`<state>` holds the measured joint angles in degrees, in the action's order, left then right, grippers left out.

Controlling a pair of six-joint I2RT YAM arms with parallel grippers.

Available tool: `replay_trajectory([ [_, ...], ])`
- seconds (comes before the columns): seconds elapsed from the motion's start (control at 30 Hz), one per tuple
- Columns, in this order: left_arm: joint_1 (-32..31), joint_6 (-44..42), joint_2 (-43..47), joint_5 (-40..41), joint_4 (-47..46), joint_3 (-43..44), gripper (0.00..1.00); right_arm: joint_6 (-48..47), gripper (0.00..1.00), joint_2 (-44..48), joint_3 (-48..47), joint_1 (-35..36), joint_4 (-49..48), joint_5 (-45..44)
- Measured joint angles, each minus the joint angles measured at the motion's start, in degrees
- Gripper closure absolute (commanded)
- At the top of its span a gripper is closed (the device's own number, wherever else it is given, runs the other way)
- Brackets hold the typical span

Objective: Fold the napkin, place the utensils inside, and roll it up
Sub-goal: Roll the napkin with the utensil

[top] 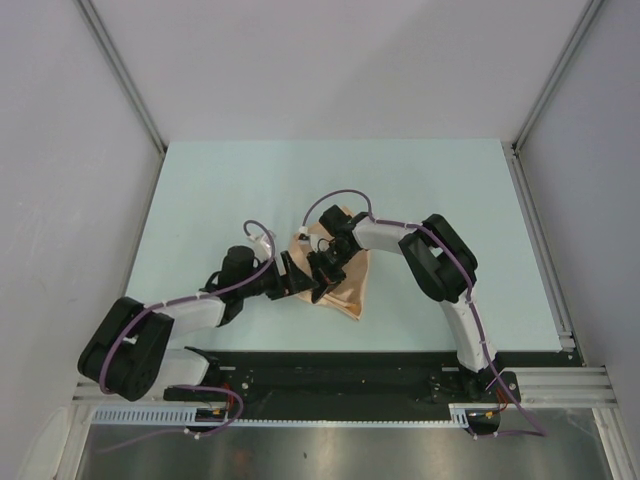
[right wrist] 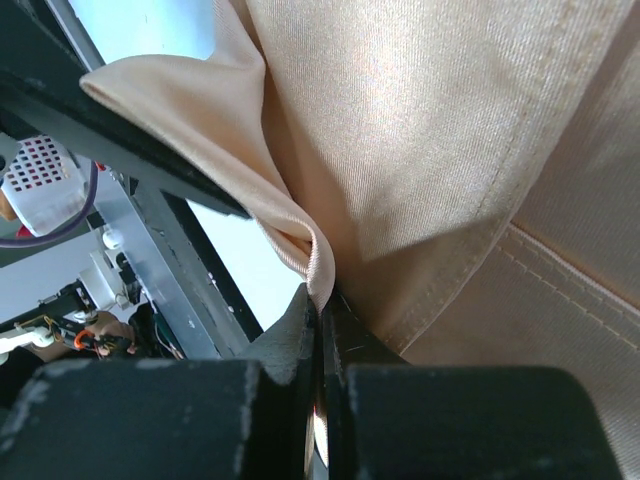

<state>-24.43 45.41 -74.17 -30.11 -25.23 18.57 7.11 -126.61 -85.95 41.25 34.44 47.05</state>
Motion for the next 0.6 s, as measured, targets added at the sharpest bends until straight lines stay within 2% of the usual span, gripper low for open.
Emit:
replay_trajectory([
  [0.27,-0.07,-2.95,-1.79,3.3,0.0,0.0,0.21,0.39,1.0,-0.04,0.0,-0.04,-0.02,0.24],
  [0.6,0.28,-3.43,-3.39,4.5,-3.43,-0.09,0.21,0.44,1.0,-0.04,0.02,-0.11,-0.04,0.35],
])
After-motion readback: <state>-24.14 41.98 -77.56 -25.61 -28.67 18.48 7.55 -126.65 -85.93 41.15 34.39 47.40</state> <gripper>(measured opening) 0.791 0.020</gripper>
